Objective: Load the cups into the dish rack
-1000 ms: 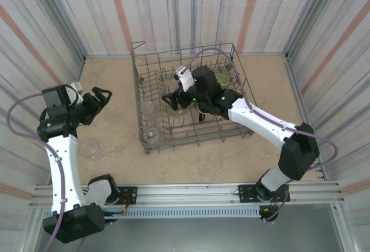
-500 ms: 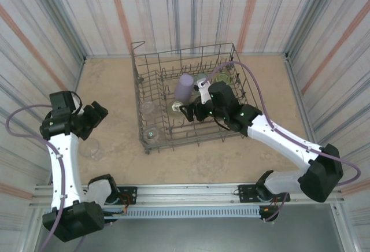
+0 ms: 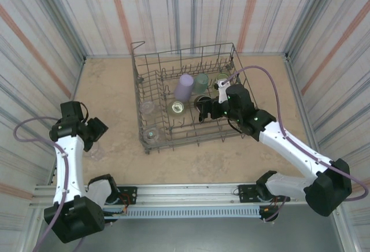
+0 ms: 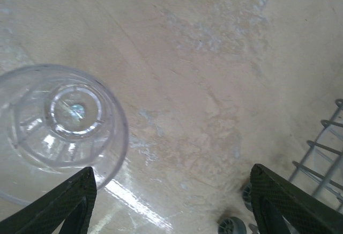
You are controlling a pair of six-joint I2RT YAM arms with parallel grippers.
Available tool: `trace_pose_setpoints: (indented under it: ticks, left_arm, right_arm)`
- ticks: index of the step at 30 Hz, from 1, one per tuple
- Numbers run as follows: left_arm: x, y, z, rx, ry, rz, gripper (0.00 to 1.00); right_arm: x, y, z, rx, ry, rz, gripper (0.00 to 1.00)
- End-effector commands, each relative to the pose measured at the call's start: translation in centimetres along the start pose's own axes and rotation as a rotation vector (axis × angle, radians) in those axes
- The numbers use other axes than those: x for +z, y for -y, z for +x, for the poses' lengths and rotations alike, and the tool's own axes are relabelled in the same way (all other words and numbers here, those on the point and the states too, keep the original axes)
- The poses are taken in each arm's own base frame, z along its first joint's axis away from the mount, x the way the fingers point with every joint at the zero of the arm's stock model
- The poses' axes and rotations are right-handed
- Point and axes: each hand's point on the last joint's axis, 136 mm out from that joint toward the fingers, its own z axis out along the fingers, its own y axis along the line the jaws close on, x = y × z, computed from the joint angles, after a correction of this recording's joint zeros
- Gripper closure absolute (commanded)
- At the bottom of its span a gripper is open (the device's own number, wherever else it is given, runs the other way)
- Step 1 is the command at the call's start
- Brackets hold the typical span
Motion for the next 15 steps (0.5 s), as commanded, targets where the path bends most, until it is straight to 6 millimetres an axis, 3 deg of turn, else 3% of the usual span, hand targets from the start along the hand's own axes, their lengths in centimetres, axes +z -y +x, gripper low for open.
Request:
trace_pose_setpoints:
  ticks: [1,8,12,15]
  left_arm:
    - [0.1,-1.6,-0.6,-0.005,0.034,-0.085,0.24]
    - [2.4,-1.8,-0.9,-0.034,0.007,-0.100,0.27]
    - [4.2,-1.9,-1.0,-0.089,-0.060,-0.066,0.44]
    - [5.4,-2.2,-1.1,-0.115,-0.088,-0.066,0.49]
  right_arm:
    - [-0.4,0.3,-0.3,0.049,0.020,-0.013,0.01]
    - [-0.7,1.1,0.0,0.077,0.024,-0.004,0.01]
    - [-1.3,1.5,0.1,0.085,0.032,0.001,0.01]
    - [-1.8,1.8,0.1,0.089,0.041,0.008,0.01]
